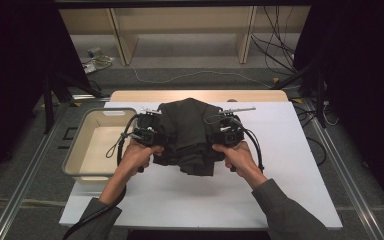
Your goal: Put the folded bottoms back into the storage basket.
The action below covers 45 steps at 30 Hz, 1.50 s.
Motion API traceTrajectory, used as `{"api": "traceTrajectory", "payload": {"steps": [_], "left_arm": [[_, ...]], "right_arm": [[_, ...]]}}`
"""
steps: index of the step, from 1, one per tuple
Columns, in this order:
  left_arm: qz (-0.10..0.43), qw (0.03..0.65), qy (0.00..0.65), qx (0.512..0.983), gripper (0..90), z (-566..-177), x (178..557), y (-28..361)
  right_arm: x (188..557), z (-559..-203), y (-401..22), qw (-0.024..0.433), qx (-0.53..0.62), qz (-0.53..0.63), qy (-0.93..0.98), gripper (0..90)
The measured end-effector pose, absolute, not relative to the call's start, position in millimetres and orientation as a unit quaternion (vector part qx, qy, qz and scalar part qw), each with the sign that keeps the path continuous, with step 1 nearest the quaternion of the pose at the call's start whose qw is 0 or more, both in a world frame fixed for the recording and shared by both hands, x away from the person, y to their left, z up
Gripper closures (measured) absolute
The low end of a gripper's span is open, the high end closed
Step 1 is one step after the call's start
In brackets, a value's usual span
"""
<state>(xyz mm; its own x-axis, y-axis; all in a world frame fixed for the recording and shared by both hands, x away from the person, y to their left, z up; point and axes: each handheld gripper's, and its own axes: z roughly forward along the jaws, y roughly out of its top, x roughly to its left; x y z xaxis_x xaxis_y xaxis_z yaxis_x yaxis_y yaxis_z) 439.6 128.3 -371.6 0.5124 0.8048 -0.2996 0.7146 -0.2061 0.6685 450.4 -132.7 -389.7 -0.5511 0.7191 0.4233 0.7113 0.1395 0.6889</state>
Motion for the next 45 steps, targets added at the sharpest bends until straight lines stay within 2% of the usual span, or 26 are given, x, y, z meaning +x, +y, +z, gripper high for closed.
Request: {"api": "traceTrajectory", "payload": {"steps": [9, 27, 45], "left_arm": [[0.073, 0.402, 0.487, 0.772, 75.2, -350, 437, 160], [0.083, 0.400, 0.510, 0.757, 74.9, -323, 428, 232], [0.097, 0.397, 0.544, 0.733, 74.7, -316, 421, 288]], "right_arm": [[454, -370, -104, 0.008, 0.453, 0.469, 0.759, 74.4], [461, -346, -32, -0.013, 0.428, 0.477, 0.767, 74.3], [467, -333, 32, -0.011, 0.413, 0.466, 0.782, 74.2]]}}
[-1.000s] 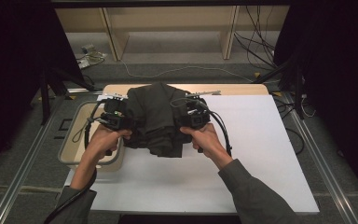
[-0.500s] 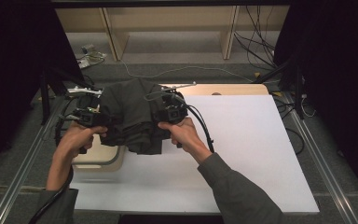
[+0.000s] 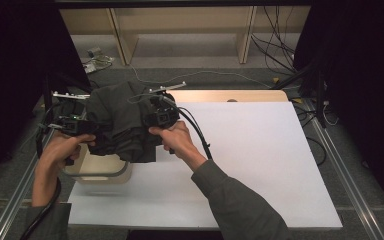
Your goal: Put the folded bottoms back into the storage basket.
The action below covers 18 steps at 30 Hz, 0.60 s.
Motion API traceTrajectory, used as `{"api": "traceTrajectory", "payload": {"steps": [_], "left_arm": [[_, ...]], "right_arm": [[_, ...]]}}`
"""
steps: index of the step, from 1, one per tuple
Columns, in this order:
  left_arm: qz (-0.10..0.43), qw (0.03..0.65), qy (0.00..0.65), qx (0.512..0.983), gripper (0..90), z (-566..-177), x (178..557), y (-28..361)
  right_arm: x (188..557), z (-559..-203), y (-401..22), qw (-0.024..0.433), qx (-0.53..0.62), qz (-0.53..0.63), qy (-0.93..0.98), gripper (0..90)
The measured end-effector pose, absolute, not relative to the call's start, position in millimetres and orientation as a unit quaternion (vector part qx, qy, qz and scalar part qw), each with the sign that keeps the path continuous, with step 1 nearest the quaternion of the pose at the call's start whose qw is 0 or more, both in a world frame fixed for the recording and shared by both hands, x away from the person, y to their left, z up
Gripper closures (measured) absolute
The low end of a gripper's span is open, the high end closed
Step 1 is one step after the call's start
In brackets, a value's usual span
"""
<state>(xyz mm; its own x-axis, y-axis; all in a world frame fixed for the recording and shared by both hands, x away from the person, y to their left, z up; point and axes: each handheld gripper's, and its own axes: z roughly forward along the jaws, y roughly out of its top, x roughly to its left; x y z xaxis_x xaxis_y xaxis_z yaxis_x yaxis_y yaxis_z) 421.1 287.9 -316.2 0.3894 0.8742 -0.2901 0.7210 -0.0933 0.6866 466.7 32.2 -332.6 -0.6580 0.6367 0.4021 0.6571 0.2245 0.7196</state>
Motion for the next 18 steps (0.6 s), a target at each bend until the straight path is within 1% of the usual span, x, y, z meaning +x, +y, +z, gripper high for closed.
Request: {"api": "traceTrajectory", "payload": {"steps": [18], "left_arm": [[0.103, 0.390, 0.580, 0.708, 74.4, -326, 421, 329]], "right_arm": [[468, -339, 81, 0.021, -0.422, -0.462, -0.780, 73.7]]}}
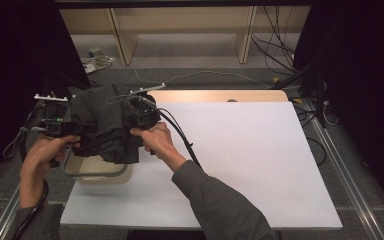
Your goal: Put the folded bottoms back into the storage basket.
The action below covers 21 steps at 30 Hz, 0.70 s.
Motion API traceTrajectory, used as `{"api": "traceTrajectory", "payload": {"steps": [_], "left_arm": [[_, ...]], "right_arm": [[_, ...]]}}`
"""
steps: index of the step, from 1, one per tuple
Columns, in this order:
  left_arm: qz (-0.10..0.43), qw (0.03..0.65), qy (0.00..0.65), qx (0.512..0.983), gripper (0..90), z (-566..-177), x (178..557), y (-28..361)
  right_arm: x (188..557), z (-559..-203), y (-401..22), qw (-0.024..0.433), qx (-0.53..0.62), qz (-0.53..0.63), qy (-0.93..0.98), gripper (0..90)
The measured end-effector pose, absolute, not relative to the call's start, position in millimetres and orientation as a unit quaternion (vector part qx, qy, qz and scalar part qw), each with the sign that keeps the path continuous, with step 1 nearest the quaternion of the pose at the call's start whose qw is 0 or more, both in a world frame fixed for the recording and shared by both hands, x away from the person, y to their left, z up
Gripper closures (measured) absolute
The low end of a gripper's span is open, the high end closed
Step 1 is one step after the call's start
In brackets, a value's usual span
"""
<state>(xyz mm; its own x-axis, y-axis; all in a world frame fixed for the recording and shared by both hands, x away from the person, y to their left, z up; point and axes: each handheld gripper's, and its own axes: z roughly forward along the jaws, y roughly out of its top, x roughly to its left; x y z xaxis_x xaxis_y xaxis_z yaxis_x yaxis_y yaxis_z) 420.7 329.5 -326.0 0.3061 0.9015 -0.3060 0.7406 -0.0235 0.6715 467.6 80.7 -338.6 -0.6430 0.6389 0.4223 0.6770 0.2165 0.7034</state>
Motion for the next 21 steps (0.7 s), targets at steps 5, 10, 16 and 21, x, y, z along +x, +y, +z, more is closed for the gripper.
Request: {"api": "traceTrajectory", "payload": {"steps": [5, 10, 16, 21], "left_arm": [[0.115, 0.379, 0.593, 0.701, 74.2, -330, 421, 335], [0.116, 0.369, 0.598, 0.702, 74.1, -334, 423, 338], [0.118, 0.357, 0.608, 0.700, 74.1, -339, 426, 340], [0.116, 0.343, 0.616, 0.700, 74.2, -345, 428, 342]], "right_arm": [[466, -342, 94, 0.019, -0.425, -0.458, -0.780, 73.3], [465, -346, 99, 0.018, -0.428, -0.452, -0.782, 73.2], [465, -353, 105, 0.025, -0.432, -0.447, -0.783, 73.0], [464, -359, 111, 0.027, -0.431, -0.441, -0.787, 72.9]]}}
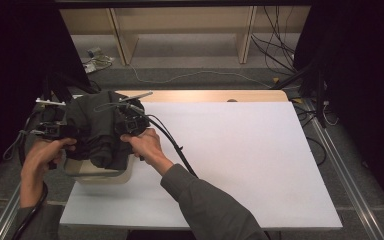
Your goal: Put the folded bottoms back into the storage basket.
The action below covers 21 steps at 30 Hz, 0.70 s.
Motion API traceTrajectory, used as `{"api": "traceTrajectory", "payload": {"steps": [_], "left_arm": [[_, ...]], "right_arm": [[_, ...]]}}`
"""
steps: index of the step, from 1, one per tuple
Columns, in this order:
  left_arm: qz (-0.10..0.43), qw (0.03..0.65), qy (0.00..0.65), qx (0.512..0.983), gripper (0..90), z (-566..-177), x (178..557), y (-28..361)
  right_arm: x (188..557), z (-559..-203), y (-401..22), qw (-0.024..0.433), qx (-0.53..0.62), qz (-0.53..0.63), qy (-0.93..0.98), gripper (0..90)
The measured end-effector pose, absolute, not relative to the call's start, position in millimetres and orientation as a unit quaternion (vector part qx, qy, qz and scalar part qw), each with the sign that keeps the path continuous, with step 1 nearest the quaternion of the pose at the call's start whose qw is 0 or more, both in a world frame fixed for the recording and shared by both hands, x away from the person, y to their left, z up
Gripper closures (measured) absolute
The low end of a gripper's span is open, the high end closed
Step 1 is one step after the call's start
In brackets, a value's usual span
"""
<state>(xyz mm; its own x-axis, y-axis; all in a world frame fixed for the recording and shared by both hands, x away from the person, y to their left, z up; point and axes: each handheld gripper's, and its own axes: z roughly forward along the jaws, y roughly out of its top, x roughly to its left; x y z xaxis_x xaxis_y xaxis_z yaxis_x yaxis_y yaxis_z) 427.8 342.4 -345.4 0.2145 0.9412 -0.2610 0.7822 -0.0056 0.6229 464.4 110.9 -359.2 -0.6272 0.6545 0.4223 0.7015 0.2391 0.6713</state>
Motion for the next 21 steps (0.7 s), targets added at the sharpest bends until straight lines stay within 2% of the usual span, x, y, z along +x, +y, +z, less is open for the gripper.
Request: {"api": "traceTrajectory", "payload": {"steps": [13, 21], "left_arm": [[0.106, 0.321, 0.628, 0.701, 74.2, -364, 437, 342], [0.116, 0.304, 0.631, 0.704, 74.1, -372, 444, 334]], "right_arm": [[467, -380, 115, 0.039, -0.442, -0.421, -0.791, 72.5], [470, -386, 117, 0.031, -0.451, -0.407, -0.794, 71.8]]}}
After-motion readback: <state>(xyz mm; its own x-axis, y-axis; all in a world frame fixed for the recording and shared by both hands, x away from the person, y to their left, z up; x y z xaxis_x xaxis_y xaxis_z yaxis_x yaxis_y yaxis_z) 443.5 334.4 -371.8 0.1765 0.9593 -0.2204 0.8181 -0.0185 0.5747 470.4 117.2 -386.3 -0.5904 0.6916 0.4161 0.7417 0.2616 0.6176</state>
